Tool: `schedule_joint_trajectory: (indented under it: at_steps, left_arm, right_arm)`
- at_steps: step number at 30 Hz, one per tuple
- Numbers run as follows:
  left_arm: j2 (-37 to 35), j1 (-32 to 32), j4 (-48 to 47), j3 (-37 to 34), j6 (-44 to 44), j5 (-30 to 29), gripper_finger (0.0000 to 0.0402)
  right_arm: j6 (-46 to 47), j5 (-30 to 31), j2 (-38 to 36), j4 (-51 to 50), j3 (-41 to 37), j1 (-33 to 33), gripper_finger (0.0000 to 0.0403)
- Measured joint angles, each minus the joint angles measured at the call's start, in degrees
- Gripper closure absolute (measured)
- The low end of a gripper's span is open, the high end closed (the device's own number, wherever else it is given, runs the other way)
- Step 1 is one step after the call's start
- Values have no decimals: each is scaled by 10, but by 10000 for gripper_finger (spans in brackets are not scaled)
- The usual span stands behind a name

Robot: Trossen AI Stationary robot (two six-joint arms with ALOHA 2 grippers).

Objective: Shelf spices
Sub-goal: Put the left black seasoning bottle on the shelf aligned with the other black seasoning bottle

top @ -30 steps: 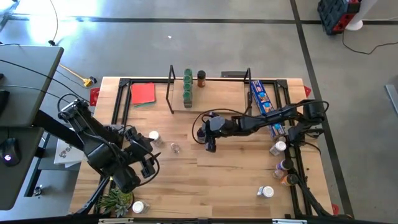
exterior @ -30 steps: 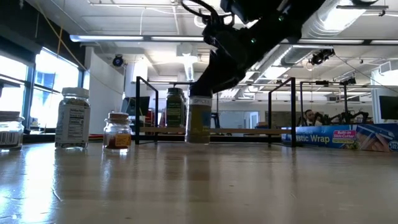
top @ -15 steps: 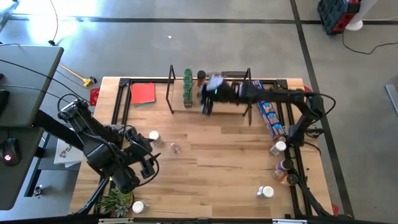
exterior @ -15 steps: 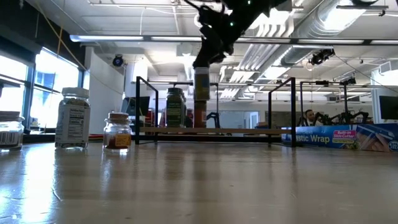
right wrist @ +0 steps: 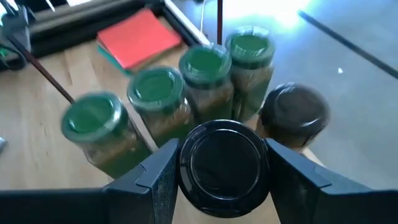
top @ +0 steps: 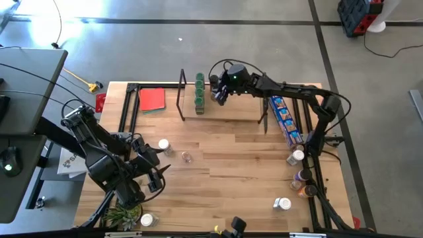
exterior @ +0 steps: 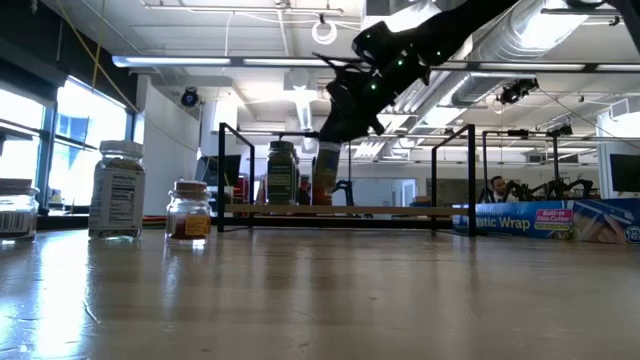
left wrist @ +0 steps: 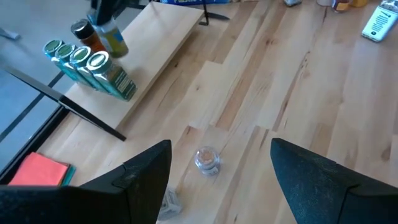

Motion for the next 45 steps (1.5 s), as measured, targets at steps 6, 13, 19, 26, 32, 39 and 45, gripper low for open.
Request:
schedule_joint_trajectory:
  at_steps: [6,13,19,26,32,39,45]
  left_arm:
    - [0,0,3,0,0,0,133]
    - [0,0,3,0,0,0,133]
    - [0,0,6,0,0,0,133]
    - [0,0,8,0,0,0,133]
    - [0,0,9,0,0,0,133]
    - [0,-2,22,0,0,5,133]
    - [10,-16,26,1,0,0,133]
  right_arm:
    - [2,22,21,14,0,0,214]
    - [3,39,22,16,1,2,196]
    - [2,43,22,29,1,4,170]
    - [2,44,22,46,1,4,166]
    - [-38,53,-1,52,1,20,164]
    - [-104,101,-79,-63,-15,50,171]
    - [-86,100,-97,-23,-152,56,193]
